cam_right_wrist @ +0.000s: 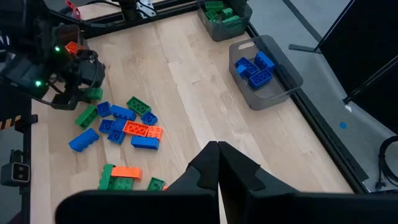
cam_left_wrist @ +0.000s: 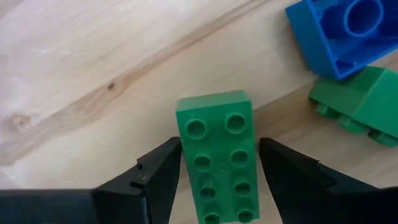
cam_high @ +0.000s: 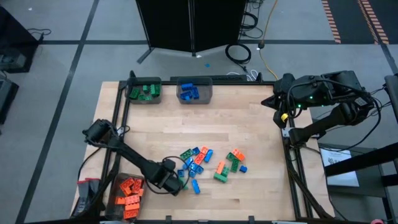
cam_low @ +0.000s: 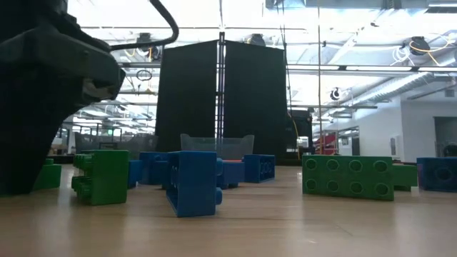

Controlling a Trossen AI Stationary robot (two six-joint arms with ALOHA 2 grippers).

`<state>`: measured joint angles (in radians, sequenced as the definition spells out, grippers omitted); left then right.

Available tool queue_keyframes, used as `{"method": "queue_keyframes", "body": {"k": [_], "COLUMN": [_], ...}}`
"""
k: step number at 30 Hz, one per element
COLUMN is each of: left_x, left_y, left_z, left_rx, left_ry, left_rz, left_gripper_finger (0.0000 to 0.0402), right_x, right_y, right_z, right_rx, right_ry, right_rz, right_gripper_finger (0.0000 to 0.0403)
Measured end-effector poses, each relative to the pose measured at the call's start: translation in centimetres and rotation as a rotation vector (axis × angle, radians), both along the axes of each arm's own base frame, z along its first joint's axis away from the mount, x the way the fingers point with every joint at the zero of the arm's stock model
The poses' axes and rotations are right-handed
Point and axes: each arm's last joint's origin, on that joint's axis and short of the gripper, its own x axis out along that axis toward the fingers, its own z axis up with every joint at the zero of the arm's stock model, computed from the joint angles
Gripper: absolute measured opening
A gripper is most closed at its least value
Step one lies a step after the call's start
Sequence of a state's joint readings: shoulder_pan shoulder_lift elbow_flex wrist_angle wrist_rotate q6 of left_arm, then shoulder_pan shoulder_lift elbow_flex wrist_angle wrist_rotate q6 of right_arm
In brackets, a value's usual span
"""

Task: Sort blocks
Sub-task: Put the green gamepiece into the top left black bin

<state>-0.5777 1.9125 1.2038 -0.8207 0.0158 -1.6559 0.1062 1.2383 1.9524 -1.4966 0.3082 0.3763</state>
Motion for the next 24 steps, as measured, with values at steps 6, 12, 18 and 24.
{"method": "queue_keyframes", "body": {"k": [6,12,18,24], "left_x": [0.2,0.3,0.5,0.7], "left_y": [0.1,0.1,0.0,0.6], "left_z": [-0.5,-0.1,0.4,2.0], "left_rx": [-0.007,-0.002,0.028,0.089], "left_ry": [0.025,0.011,0.015,0.04], "left_rz": [-0.033,-0.039,-0.048,-0.11], "left_gripper_finger": [0.019,0.0122,0.0122,0.0122], "right_x": [0.0,0.0,0.0,0.0], "right_y": [0.0,0.0,0.0,0.0], "right_z": [0.0,0.0,0.0,0.0], "right_rx": [0.0,0.0,-0.015,-0.016], "right_ry": [0.001,0.002,0.006,0.006], "right_rz": [0.0,0.0,0.014,0.015], "right_gripper_finger": [0.0,0.0,0.0,0.0]}}
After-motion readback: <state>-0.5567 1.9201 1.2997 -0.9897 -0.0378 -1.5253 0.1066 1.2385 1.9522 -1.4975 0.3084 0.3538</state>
